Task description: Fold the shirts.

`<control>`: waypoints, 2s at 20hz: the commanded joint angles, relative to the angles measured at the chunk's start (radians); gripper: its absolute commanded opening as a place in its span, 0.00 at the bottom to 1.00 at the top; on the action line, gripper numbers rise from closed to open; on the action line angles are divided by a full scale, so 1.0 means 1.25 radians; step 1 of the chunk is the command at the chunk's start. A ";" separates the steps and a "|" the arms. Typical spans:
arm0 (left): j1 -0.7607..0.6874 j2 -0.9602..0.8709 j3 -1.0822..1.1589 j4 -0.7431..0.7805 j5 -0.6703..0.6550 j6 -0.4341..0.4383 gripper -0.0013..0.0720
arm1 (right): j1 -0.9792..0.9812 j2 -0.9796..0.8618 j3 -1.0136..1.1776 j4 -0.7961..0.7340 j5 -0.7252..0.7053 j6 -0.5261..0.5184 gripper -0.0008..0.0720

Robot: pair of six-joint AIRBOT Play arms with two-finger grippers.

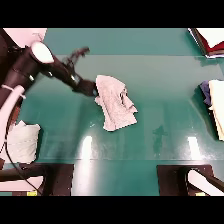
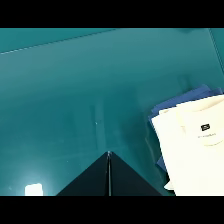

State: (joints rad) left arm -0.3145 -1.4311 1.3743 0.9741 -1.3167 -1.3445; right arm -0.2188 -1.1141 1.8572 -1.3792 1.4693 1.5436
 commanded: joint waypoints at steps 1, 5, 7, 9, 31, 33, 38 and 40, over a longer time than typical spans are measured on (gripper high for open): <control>-0.109 0.039 -0.229 -0.017 0.157 -0.052 0.98 | 0.001 0.000 0.000 0.000 -0.002 0.000 0.03; -0.229 0.029 -0.309 -0.018 0.362 -0.082 0.98 | 0.001 0.000 0.000 0.000 0.001 0.000 0.03; -0.243 0.012 -0.309 -0.019 0.399 -0.116 0.99 | 0.001 0.000 0.000 0.000 0.008 0.000 0.03; -0.243 -0.001 -0.309 -0.021 0.399 -0.143 0.98 | 0.001 0.000 -0.001 0.000 0.013 0.000 0.03; 0.096 0.349 0.029 0.303 0.011 -0.133 0.05 | 0.508 -0.582 -0.001 0.345 0.062 -0.091 0.55; 0.096 0.349 0.029 0.308 -0.002 -0.133 0.05 | 0.561 -0.640 -0.001 0.384 0.060 -0.134 0.55; 0.096 0.349 0.029 0.308 -0.006 -0.133 0.05 | 0.652 -0.737 -0.001 0.395 0.000 -0.163 0.55; 0.096 0.349 0.029 0.308 -0.006 -0.133 0.05 | 0.666 -0.753 -0.001 0.395 -0.046 -0.163 0.55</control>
State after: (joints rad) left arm -0.1947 -0.9958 1.4094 1.3548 -1.3174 -1.5105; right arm 0.5694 -2.0041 1.8553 -0.8948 1.4818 1.3556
